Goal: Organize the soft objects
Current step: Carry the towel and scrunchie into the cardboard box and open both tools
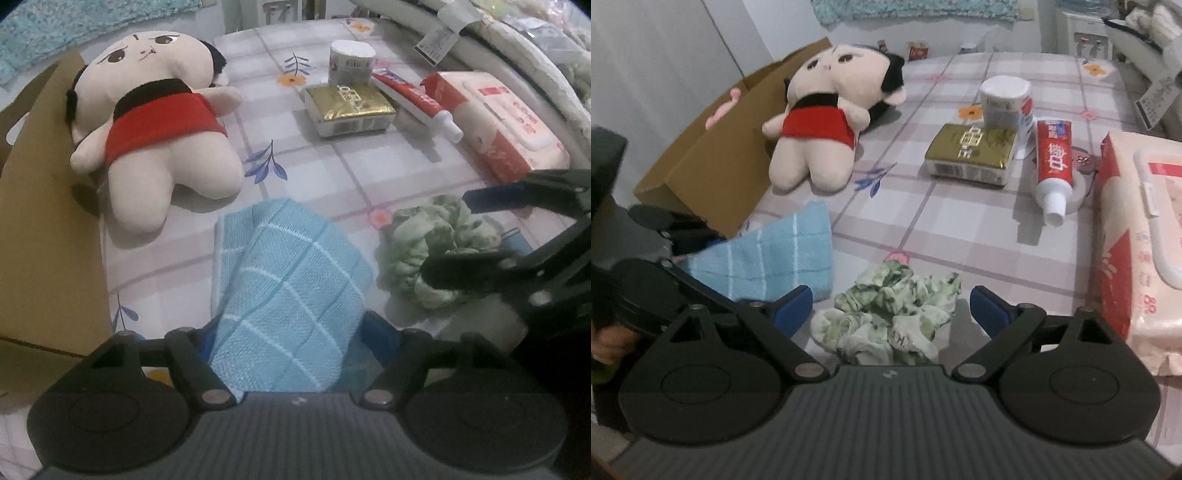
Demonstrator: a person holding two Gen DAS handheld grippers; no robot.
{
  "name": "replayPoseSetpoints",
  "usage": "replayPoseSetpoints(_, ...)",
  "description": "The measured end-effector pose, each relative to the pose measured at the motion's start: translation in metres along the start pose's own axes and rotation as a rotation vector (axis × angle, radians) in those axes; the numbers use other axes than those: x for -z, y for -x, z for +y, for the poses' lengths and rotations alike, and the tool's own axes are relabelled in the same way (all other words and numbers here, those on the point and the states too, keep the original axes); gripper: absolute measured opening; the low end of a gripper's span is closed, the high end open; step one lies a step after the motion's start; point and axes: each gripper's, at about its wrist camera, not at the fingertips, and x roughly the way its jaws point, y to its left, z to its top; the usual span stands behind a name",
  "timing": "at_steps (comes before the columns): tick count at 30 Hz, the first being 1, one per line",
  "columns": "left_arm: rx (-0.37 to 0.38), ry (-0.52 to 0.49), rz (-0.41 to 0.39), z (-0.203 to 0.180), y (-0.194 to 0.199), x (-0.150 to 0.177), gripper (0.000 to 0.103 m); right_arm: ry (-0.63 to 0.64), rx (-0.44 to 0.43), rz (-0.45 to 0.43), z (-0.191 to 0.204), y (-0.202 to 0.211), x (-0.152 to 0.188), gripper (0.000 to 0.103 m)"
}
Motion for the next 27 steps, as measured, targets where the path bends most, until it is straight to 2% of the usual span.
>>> replayPoseSetpoints(2,0.003,0.002,-0.009,0.001,0.000,0.001,0.056,0.012,0.006,0.019,0.002,-0.006,0.001,0.090)
replayPoseSetpoints(3,-0.004,-0.004,-0.014,0.001,0.001,0.002,0.052,0.014,0.008,0.028,0.002,-0.008,0.001,0.085)
replayPoseSetpoints(5,-0.017,-0.010,-0.024,0.000,0.002,0.002,0.035,0.039,0.019,0.031,0.006,-0.010,0.002,0.078)
replayPoseSetpoints(8,-0.033,-0.014,-0.034,-0.001,0.005,0.001,0.024,0.028,0.023,0.034,0.006,-0.009,0.002,0.057)
replayPoseSetpoints(9,-0.036,-0.011,-0.035,-0.001,0.006,0.001,0.022,0.008,0.016,0.035,0.004,-0.008,0.001,0.045)
replayPoseSetpoints(12,-0.033,0.022,-0.057,0.001,0.008,0.000,0.020,-0.091,-0.025,0.043,-0.008,-0.004,0.000,0.029)
replayPoseSetpoints(14,-0.025,0.054,-0.081,0.006,0.013,0.001,0.020,-0.167,-0.050,0.040,-0.016,-0.001,-0.001,0.025)
replayPoseSetpoints(19,-0.002,0.131,-0.149,0.018,0.037,0.004,0.020,-0.259,-0.098,-0.001,-0.015,0.017,-0.004,0.015)
replayPoseSetpoints(27,0.002,0.195,-0.347,0.038,0.117,0.013,0.020,-0.220,-0.163,-0.099,0.023,0.052,-0.042,0.014)
